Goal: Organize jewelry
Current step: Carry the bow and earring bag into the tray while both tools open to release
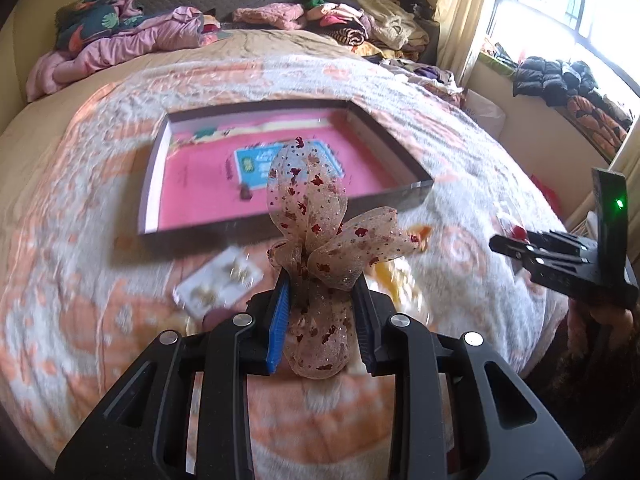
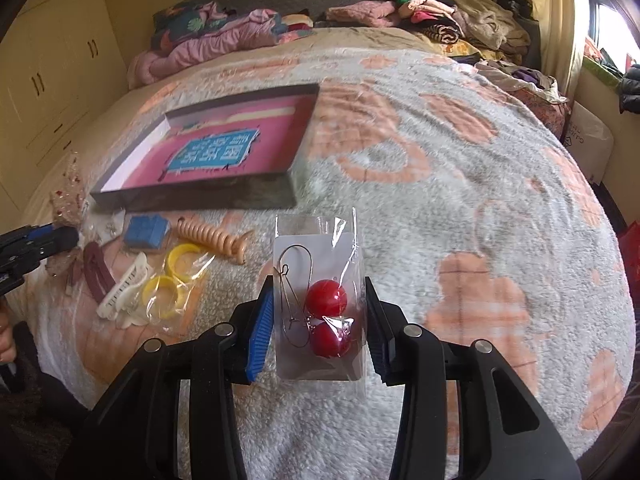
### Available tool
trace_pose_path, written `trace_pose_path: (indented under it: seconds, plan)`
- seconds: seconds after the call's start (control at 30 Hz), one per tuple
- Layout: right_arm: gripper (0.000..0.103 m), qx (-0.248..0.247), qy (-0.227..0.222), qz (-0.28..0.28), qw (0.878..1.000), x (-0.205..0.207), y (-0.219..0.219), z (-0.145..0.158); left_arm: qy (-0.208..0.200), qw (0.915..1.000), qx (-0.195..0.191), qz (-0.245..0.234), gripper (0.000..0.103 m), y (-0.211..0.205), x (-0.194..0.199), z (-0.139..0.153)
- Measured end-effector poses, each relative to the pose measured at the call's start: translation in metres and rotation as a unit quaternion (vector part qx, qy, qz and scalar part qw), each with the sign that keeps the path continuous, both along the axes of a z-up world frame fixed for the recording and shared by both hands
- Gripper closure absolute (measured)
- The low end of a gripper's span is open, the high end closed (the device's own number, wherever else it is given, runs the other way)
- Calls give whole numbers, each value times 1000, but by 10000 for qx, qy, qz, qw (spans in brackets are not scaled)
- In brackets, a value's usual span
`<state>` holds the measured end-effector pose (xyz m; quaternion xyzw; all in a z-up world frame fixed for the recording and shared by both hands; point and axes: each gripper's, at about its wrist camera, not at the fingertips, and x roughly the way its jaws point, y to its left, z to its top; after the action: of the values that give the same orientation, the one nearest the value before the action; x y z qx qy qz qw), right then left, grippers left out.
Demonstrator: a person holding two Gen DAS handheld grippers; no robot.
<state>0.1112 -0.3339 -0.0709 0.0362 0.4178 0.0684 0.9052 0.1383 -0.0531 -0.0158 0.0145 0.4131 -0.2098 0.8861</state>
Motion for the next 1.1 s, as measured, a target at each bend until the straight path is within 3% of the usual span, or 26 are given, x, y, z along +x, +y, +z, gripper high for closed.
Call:
trace_pose_path:
  seconds: [0.2, 0.5, 1.1]
  plan:
    - [64, -112, -222, 50, 9997, 14, 4, 21, -85, 9998, -77, 147, 82, 4, 28, 11]
    - [64, -156, -418, 306, 9985, 70, 29, 41, -73, 9986, -168, 488, 81, 23, 79, 18]
    - [64, -270, -51, 751, 9968, 156, 93, 15, 317, 9959, 150, 831, 79, 39, 140, -22]
